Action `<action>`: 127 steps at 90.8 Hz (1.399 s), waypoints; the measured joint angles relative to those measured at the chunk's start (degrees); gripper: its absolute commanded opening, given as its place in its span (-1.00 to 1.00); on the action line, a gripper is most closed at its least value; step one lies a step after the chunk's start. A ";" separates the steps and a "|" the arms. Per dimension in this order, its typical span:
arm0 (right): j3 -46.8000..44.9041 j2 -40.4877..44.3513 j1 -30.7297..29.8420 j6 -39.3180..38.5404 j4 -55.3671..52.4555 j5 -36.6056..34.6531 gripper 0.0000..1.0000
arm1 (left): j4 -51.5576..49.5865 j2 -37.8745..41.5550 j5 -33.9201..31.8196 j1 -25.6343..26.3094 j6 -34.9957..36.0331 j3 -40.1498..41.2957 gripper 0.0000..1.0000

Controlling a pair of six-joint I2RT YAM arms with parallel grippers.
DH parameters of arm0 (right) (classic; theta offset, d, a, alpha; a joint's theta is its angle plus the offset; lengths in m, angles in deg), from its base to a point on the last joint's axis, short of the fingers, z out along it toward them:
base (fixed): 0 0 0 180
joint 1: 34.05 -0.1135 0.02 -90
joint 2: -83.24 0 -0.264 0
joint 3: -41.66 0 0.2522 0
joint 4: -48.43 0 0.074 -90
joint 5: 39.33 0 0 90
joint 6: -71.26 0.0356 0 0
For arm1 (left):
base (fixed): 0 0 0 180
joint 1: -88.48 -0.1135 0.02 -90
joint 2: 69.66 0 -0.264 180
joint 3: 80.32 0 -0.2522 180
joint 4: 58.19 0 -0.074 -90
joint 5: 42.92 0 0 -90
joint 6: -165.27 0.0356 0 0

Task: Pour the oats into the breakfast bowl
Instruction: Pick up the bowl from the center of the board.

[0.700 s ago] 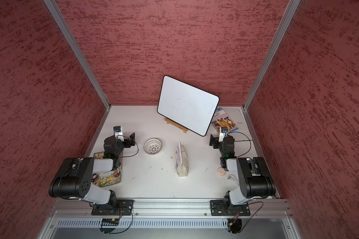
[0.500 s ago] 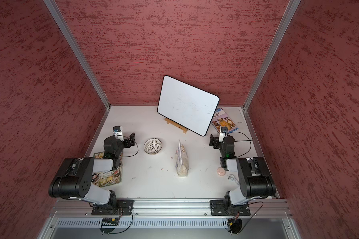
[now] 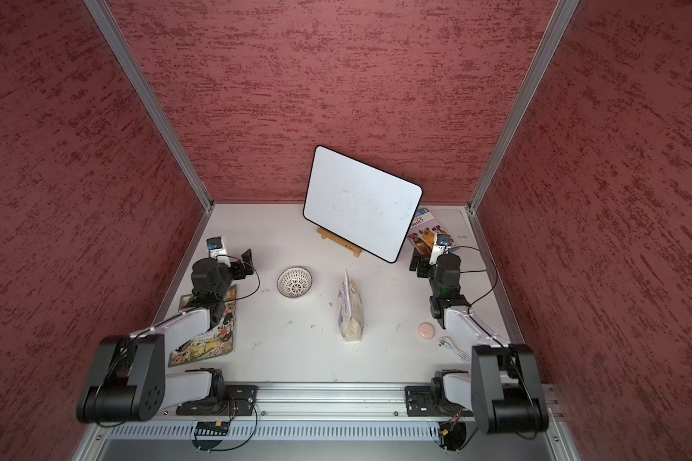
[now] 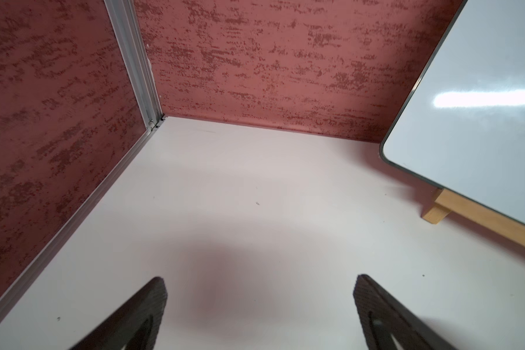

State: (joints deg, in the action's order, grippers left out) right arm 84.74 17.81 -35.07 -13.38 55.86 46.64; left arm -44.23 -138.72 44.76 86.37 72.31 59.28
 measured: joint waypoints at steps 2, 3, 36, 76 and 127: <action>0.68 3.17 0.02 1.22 -2.47 -0.68 0.98 | -3.08 2.45 -0.72 -0.07 -1.20 -1.44 1.00; 1.27 4.85 0.00 2.08 -4.50 -1.22 0.98 | -5.29 3.85 -1.16 -0.09 -2.19 -2.60 1.00; 23.98 23.19 0.17 23.76 -60.06 -3.37 0.98 | -48.63 20.98 3.08 -4.98 -23.98 -22.40 1.00; 29.03 23.19 0.17 31.39 -82.93 9.53 0.97 | -80.41 13.57 6.91 17.14 -37.57 -27.04 0.87; 21.24 37.62 0.17 37.64 -89.66 15.65 0.98 | -71.73 -14.78 15.76 15.63 -35.65 -28.72 0.47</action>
State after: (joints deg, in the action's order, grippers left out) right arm 105.99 55.42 -34.89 24.26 -33.80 62.29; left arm -115.96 -153.50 60.51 101.99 36.66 30.56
